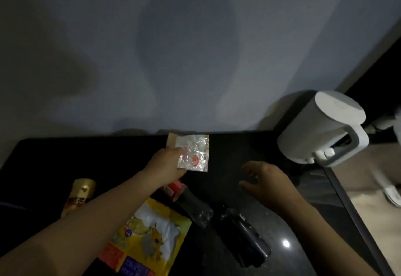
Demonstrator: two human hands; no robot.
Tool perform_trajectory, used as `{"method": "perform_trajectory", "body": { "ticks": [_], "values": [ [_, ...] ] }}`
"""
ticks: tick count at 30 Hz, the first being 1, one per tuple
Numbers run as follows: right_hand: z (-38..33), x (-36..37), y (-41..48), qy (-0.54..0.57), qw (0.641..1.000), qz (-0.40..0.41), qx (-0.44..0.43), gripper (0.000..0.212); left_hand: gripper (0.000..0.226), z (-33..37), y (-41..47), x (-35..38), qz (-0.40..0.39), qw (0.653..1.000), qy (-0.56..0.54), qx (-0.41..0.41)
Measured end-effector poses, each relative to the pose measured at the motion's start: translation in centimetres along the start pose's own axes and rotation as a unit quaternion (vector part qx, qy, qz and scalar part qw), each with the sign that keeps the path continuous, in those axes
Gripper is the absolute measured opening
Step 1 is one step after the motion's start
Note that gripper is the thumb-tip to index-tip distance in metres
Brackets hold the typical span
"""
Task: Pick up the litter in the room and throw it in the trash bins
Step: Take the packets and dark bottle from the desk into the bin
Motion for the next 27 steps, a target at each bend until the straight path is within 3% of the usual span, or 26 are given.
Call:
{"method": "perform_trajectory", "body": {
  "ticks": [8,14,21,27],
  "values": [
    [2.9,6.4,0.3,0.036,0.995,-0.03,0.086,0.042,0.096,-2.5,6.1,4.9,-0.064,0.991,0.115,0.023],
    [5.1,10.2,-0.1,0.042,0.99,-0.066,0.121,0.067,0.134,-3.5,10.9,7.3,-0.102,0.966,0.233,0.04],
    [6.4,13.9,-0.8,0.029,0.986,-0.111,0.122,0.089,0.136,-3.8,11.7,8.4,-0.101,0.96,0.258,0.045],
    [6.3,15.5,-0.4,0.03,0.985,-0.124,0.116,0.081,0.133,-2.7,9.0,4.8,-0.044,0.978,0.197,0.052]
  ]
}}
Point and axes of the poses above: each hand's wrist, its own y-axis towards the middle knuckle, its own x-axis out of the palm, z = x × y, the point moved 7 cm from there along y, towards the middle knuckle, and after that the axes turned 4 degrees about x, right-handed, at the moved point
